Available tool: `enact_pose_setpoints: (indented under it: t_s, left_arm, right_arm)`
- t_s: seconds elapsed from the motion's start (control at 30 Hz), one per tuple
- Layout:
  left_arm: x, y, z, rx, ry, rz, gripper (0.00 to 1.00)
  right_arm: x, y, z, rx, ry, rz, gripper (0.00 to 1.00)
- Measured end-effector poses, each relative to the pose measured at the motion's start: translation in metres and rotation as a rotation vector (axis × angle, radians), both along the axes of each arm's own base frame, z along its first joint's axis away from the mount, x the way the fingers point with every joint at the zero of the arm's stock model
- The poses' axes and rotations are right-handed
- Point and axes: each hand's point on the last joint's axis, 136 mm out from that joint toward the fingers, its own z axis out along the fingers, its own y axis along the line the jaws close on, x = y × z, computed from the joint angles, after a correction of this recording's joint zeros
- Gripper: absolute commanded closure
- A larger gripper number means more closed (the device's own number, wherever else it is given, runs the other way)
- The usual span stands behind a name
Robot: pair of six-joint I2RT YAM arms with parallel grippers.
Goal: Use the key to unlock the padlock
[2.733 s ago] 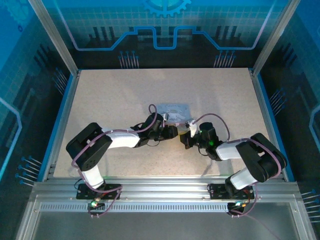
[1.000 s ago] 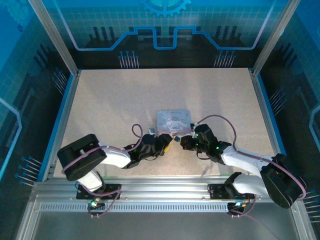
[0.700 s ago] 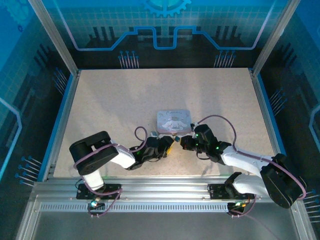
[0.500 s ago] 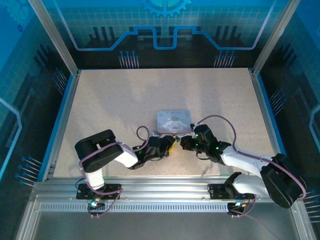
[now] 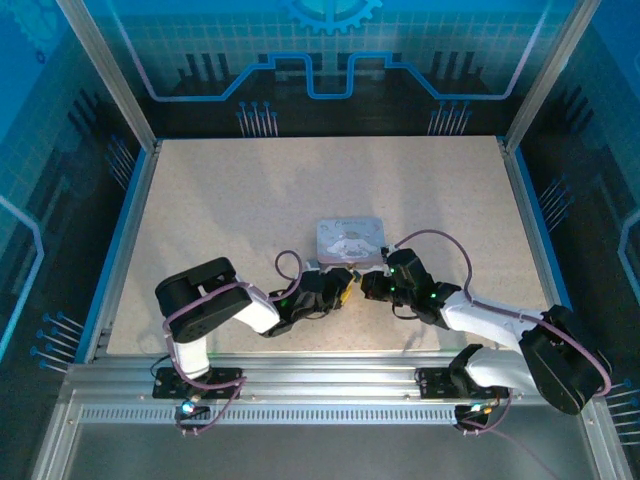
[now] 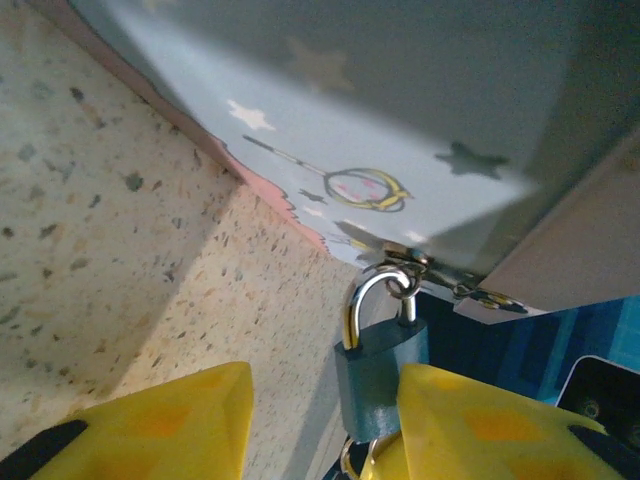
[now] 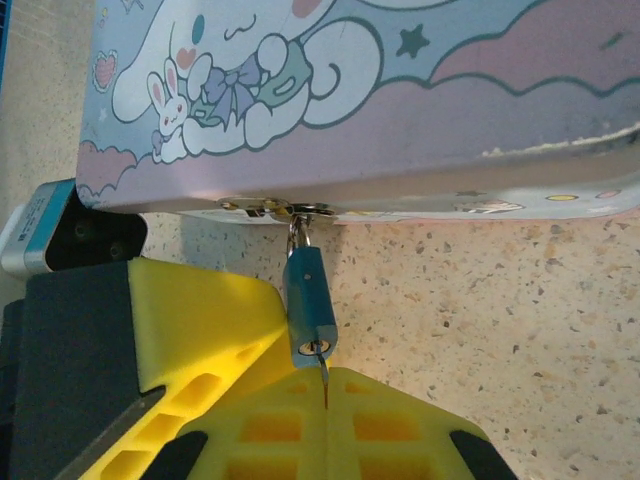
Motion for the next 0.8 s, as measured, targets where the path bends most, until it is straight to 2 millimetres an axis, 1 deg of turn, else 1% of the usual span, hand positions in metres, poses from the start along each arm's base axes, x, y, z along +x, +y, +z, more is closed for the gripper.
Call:
enact_pose_setpoints:
  t_s: [0.23, 0.33, 0.47, 0.7, 0.73, 0.8]
  left_arm:
    - [0.009, -0.003, 0.009, -0.020, -0.024, 0.025, 0.57]
    - [0.013, -0.006, 0.009, -0.022, -0.027, 0.031, 0.62]
    - [0.014, -0.006, 0.006, -0.018, -0.024, 0.033, 0.74]
    - [0.015, -0.005, 0.006, -0.015, -0.026, 0.038, 0.80]
    - [0.015, -0.005, 0.006, -0.015, -0.026, 0.039, 0.82]
    - [0.015, -0.005, 0.006, -0.015, -0.026, 0.039, 0.83]
  right_arm:
    - [-0.002, 0.002, 0.000, 0.004, 0.004, 0.006, 1.00]
    - [-0.002, 0.002, -0.001, 0.004, 0.007, 0.004, 1.00]
    - [-0.001, 0.002, 0.000, 0.005, 0.006, 0.003, 1.00]
    - [0.000, 0.002, 0.000, 0.006, 0.008, -0.005, 1.00]
    - [0.000, 0.002, 0.000, 0.007, 0.008, -0.005, 0.99]
    - [0.000, 0.002, 0.000, 0.007, 0.008, -0.005, 0.93]
